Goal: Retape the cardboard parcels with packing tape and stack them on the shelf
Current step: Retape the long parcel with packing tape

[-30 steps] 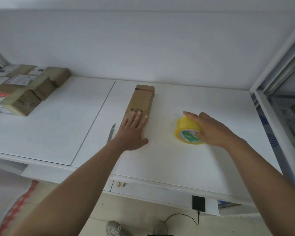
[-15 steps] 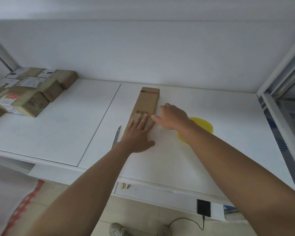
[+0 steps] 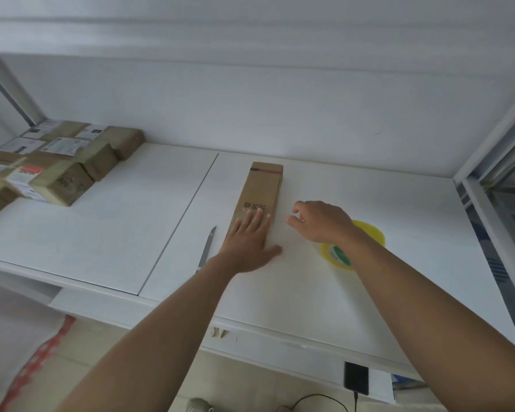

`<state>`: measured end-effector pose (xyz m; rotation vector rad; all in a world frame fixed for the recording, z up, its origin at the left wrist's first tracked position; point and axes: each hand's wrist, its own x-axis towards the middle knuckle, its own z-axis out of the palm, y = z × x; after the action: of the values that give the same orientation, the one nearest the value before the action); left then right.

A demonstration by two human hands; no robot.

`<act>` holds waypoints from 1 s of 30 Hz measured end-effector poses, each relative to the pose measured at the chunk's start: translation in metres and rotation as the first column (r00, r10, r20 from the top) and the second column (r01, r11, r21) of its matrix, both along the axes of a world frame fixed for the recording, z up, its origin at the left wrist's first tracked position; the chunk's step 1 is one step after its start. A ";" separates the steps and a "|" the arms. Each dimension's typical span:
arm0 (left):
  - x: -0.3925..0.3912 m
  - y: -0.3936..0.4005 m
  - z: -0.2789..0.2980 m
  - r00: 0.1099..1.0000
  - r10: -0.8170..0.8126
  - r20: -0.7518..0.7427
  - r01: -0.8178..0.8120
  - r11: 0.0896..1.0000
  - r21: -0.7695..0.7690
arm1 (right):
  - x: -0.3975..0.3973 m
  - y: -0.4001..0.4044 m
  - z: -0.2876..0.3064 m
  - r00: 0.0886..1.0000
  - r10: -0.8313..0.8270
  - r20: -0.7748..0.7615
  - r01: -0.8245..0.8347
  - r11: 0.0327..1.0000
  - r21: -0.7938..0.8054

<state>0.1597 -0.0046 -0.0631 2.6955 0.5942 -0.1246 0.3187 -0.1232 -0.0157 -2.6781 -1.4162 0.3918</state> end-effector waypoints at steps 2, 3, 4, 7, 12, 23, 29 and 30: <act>-0.005 0.001 0.012 0.947 0.224 0.228 -0.157 0.947 -0.281 | -0.002 0.004 0.000 0.999 -0.010 -0.030 0.011 0.999 0.030; -0.010 0.004 0.014 0.873 0.377 0.308 -0.261 0.897 -0.358 | -0.004 0.006 0.001 0.998 -0.013 -0.055 0.016 0.999 0.051; -0.016 0.008 0.013 0.784 0.502 0.365 -0.382 0.854 -0.354 | -0.006 0.008 0.000 0.996 -0.011 -0.083 0.018 0.997 0.073; -0.043 0.026 -0.005 0.620 0.705 0.345 -0.678 0.702 -0.217 | -0.013 0.011 0.001 0.992 0.015 -0.125 0.001 0.992 0.124; -0.075 0.040 -0.028 0.730 0.682 0.041 -0.683 0.726 0.077 | -0.011 0.010 0.003 0.991 0.021 -0.130 -0.003 0.990 0.139; -0.043 0.035 0.018 0.574 0.781 0.247 -0.649 0.618 -0.443 | -0.001 -0.001 0.004 0.983 0.034 -0.178 0.011 0.969 0.248; 0.004 0.000 0.066 0.521 0.853 -0.025 -0.112 0.039 -0.993 | -0.001 -0.006 0.009 0.941 0.175 -0.291 -0.009 0.870 0.493; 0.010 -0.004 0.068 0.537 0.841 -0.067 -0.053 -0.046 -0.998 | -0.001 -0.007 0.010 0.921 0.215 -0.325 -0.018 0.856 0.516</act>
<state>0.1700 -0.0087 0.0053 0.8768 0.8397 0.4529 0.3175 -0.1305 -0.0060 -1.9778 -1.3394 0.4373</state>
